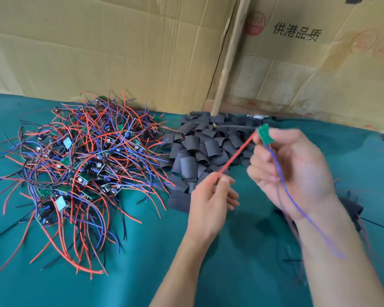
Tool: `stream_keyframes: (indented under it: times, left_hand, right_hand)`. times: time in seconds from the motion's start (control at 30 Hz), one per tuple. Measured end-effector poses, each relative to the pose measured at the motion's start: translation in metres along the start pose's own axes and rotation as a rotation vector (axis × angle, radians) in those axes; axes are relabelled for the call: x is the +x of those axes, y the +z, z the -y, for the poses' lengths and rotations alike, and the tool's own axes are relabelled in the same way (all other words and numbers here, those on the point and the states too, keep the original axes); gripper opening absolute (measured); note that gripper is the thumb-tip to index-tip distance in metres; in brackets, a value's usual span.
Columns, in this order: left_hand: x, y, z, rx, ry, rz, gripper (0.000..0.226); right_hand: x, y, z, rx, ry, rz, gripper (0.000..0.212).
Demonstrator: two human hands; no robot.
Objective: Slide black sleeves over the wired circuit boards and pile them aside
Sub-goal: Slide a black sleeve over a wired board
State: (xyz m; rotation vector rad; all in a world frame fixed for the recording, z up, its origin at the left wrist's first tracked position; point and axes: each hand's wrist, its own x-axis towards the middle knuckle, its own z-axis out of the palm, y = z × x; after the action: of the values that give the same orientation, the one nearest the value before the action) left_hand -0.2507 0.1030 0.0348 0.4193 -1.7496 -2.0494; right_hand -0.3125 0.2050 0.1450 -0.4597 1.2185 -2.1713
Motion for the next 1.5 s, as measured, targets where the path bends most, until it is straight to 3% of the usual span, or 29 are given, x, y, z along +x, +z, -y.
stream_keyframes:
  times: [0.07,0.17,0.27,0.33,0.47,0.6,0.77,0.83,0.9,1.0,1.13,1.23,1.37,1.47,1.5]
  left_hand:
    - [0.001,0.0,-0.004,-0.1,-0.065,-0.003,0.031]
    - [0.003,-0.001,-0.006,-0.157,-0.106,0.037,0.046]
    - [-0.001,-0.002,-0.004,-0.096,-0.067,0.092,0.038]
    - [-0.001,-0.004,-0.002,-0.033,-0.031,0.135,0.033]
    - [-0.004,-0.006,-0.006,-0.084,-0.01,0.147,0.036]
    - [-0.004,-0.008,-0.004,-0.04,-0.002,0.152,0.01]
    - [-0.003,-0.006,-0.004,-0.096,-0.049,0.07,0.018]
    - [-0.003,-0.006,-0.002,-0.035,-0.058,0.103,0.02]
    - [-0.004,-0.005,-0.001,0.061,-0.05,0.199,0.029]
    - [-0.006,-0.004,-0.003,0.087,-0.03,0.307,0.036]
    - [-0.006,-0.007,-0.004,-0.027,0.032,0.322,0.029]
    - [-0.005,-0.008,0.0,0.001,0.045,0.272,0.019]
    - [-0.002,-0.008,0.003,0.04,0.036,0.196,0.035]
    - [-0.001,-0.007,0.004,0.012,0.026,0.152,0.036]
    - [-0.001,-0.007,0.003,0.013,0.03,0.14,0.031]
  right_hand:
    - [-0.01,-0.025,-0.01,-0.169,-0.034,-0.154,0.009]
    - [-0.019,-0.051,-0.034,-0.656,-0.085,-0.347,0.018]
    - [-0.026,-0.052,-0.057,-1.013,-0.17,-0.304,0.014]
    - [-0.028,-0.047,-0.063,-1.041,-0.183,-0.252,0.019]
    - [-0.029,-0.048,-0.055,-0.797,-0.224,-0.346,0.02]
    - [-0.032,-0.056,-0.04,-0.266,-0.183,-0.333,0.01]
    - [-0.033,-0.062,-0.036,0.231,-0.184,-0.314,0.005]
    - [-0.034,-0.066,-0.035,0.326,-0.21,-0.297,0.012]
    - [-0.032,-0.064,-0.039,0.189,-0.197,-0.319,0.012]
    - [-0.031,-0.058,-0.051,-0.288,-0.151,-0.324,0.018]
    - [-0.035,-0.048,-0.062,-0.809,-0.06,-0.251,0.027]
    - [-0.036,-0.046,-0.066,-1.087,-0.093,-0.228,0.024]
    - [-0.037,-0.05,-0.06,-1.202,-0.011,-0.133,0.031]
    - [-0.03,-0.059,-0.052,-1.035,0.033,-0.17,0.009]
    - [-0.026,-0.063,-0.05,-1.0,0.019,-0.223,0.017]
